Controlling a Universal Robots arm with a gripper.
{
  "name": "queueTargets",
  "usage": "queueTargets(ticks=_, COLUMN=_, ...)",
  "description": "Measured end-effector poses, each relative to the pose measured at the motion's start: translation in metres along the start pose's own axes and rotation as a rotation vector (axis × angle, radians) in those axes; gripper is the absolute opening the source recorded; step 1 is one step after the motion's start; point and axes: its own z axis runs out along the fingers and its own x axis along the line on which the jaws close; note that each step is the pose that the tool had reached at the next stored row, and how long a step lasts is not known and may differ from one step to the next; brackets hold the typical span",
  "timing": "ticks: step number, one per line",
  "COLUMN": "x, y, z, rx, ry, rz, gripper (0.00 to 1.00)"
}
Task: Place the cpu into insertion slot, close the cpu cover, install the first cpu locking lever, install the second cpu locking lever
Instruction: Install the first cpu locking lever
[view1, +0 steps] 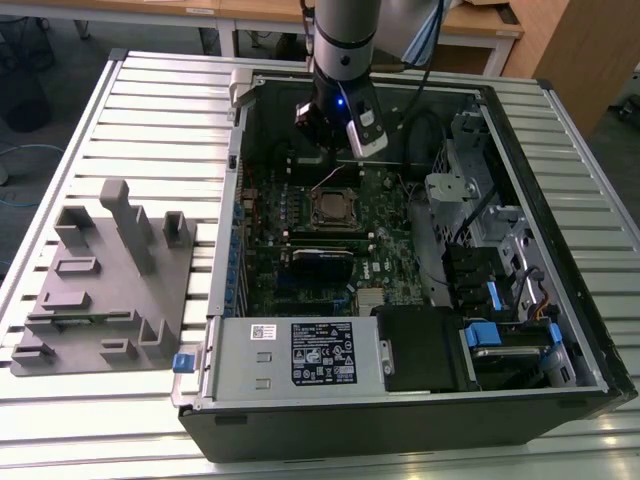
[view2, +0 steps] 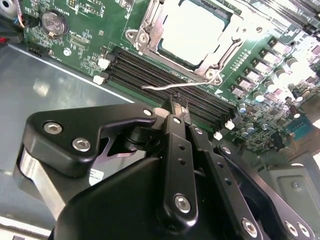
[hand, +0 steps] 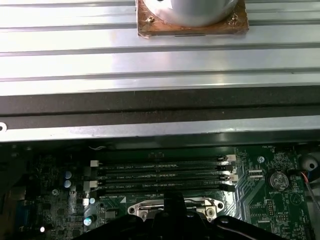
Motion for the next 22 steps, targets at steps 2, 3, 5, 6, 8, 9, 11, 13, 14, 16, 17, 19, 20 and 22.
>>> queueTargets(ticks=2, x=0.0000, y=-0.0006, z=0.0025, rx=0.0002, ry=0.0001, rz=0.000, gripper=0.10)
queueTargets(ticks=3, x=0.0000, y=-0.0007, z=0.0032, rx=0.0002, ry=0.0000, rz=0.000, gripper=0.10)
queueTargets(ticks=5, x=0.0000, y=-0.0008, z=0.0032, rx=0.0004, ry=0.0002, rz=0.000, gripper=0.10)
queueTargets(ticks=6, x=-0.0004, y=-0.0006, z=0.0034, rx=0.0002, ry=0.0001, rz=0.000, gripper=0.10)
queueTargets(ticks=8, x=-0.0010, y=0.0003, z=0.0039, rx=0.0003, ry=0.0001, rz=0.000, gripper=0.10)
queueTargets(ticks=9, x=-0.0010, y=0.0008, z=0.0041, rx=0.0003, ry=0.0000, rz=0.000, gripper=0.10)
queueTargets(ticks=11, x=-0.0010, y=0.0016, z=0.0049, rx=0.0002, ry=0.0000, rz=0.000, gripper=0.10)
queueTargets(ticks=13, x=-0.0010, y=0.0017, z=0.0065, rx=0.0001, ry=0.0000, rz=0.000, gripper=0.10)
queueTargets(ticks=14, x=-0.0009, y=0.0017, z=0.0071, rx=0.0002, ry=0.0001, rz=0.000, gripper=0.10)
queueTargets(ticks=16, x=-0.0008, y=0.0016, z=0.0074, rx=0.0004, ry=0.0002, rz=0.000, gripper=0.10)
queueTargets(ticks=17, x=-0.0008, y=0.0016, z=0.0074, rx=0.0005, ry=0.0002, rz=0.000, gripper=0.10)
queueTargets(ticks=19, x=-0.0008, y=0.0016, z=0.0079, rx=0.0000, ry=0.0000, rz=0.000, gripper=0.10)
queueTargets(ticks=20, x=-0.0008, y=0.0014, z=0.0088, rx=-0.0002, ry=-0.0001, rz=0.000, gripper=0.10)
queueTargets(ticks=22, x=-0.0008, y=0.0008, z=0.0108, rx=0.0001, ry=0.0000, rz=0.000, gripper=0.10)
